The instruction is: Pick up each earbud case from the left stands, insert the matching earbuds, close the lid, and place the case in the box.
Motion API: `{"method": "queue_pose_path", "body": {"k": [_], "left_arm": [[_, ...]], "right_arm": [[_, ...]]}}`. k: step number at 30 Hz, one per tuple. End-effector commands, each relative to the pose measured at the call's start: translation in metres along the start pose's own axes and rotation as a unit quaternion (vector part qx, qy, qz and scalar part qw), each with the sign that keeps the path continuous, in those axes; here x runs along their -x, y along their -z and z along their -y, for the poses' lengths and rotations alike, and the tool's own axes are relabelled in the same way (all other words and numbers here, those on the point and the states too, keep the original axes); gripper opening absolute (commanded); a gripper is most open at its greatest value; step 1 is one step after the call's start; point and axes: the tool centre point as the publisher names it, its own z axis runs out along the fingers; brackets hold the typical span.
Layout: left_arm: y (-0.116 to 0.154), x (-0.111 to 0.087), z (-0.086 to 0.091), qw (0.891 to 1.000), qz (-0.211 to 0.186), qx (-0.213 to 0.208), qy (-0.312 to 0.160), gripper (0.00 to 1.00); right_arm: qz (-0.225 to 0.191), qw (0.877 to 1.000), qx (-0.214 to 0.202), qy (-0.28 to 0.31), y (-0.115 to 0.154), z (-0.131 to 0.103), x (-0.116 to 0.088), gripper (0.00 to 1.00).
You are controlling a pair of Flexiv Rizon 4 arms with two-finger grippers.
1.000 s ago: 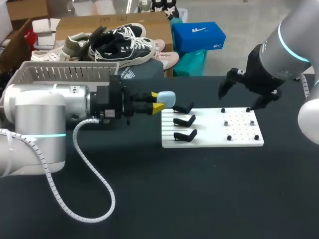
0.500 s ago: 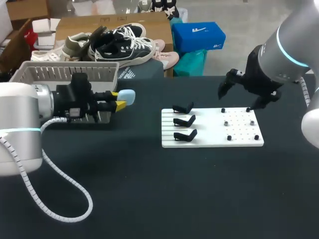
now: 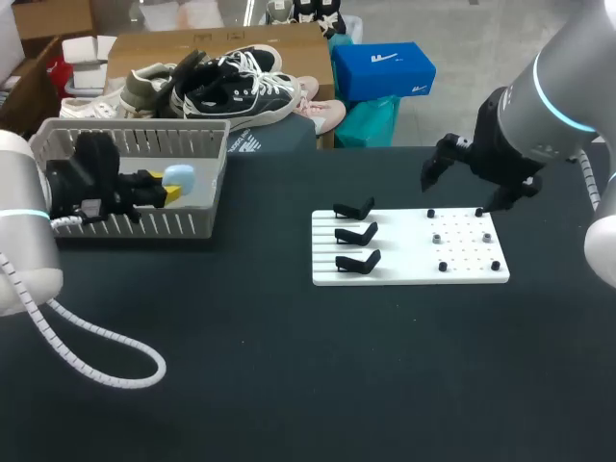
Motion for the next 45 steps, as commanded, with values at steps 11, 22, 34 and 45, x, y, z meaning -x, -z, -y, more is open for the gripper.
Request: {"method": "queue_pose_path", "body": {"k": [11,22,34,45], "left_arm": [[-0.030,-0.008,-0.064,0.982,-0.032,0.182,0.031,0.00],[-0.030,0.018,-0.054,0.987,-0.016,0.157,0.000,1.00],[-0.037,0.076,0.049,0.996,0.074,-0.026,-0.048,1.00],[-0.066,0.059,0.118,0.985,0.085,-0.149,0.015,1.00]], "right_arm": [[0.012,1.000,0.000,-0.001,0.000,0.001,-0.004,1.00],[0.012,1.000,0.000,-0.001,0.000,0.001,-0.004,1.00],[0.012,1.000,0.000,-0.001,0.000,0.001,-0.004,1.00],[0.012,1.000,0.000,-0.001,0.000,0.001,-0.004,1.00]]}}
